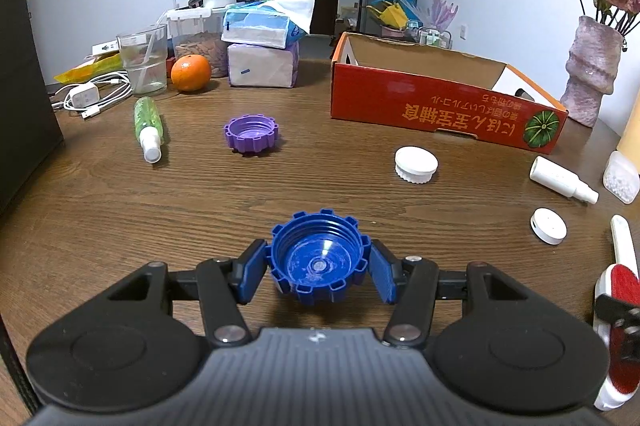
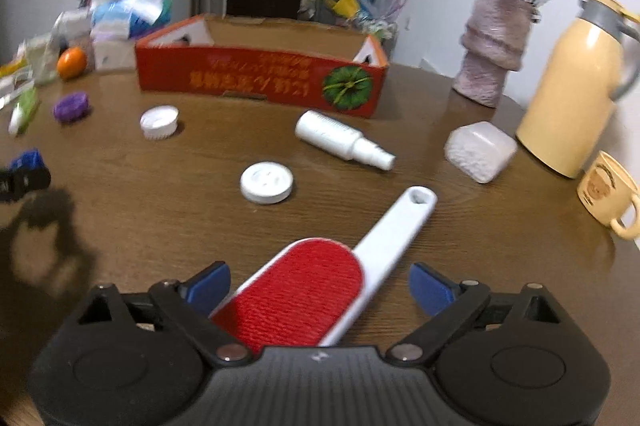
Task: Organize rigid objects
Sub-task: 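Lift the blue cap with the left tool while the right tool grasps the lint brush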
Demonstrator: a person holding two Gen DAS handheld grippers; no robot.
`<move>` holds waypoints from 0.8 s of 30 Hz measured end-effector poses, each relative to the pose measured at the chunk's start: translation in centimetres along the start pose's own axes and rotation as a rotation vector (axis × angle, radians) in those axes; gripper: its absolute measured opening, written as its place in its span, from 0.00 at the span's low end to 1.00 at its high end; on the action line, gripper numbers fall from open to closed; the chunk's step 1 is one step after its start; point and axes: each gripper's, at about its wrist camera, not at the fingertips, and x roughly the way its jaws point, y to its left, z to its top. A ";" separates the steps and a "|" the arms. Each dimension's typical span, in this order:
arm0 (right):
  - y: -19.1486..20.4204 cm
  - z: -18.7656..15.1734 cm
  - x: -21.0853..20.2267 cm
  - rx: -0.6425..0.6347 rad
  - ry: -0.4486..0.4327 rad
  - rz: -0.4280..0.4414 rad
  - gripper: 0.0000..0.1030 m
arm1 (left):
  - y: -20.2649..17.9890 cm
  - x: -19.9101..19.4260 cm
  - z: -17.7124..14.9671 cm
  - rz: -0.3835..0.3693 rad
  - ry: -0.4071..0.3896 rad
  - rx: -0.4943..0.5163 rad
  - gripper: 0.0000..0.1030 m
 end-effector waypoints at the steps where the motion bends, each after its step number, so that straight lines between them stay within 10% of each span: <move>1: -0.3 -0.2 -0.2 0.012 -0.005 0.001 0.94 | 0.0 0.0 0.0 0.001 -0.001 0.000 0.54; 21: -2.8 -3.7 0.5 0.159 -0.015 0.031 0.85 | 0.4 -0.4 -0.1 -0.001 -0.013 -0.011 0.54; 24: -2.8 -3.9 0.2 0.148 -0.030 0.045 0.68 | 0.4 -0.5 -0.2 0.000 -0.016 -0.008 0.54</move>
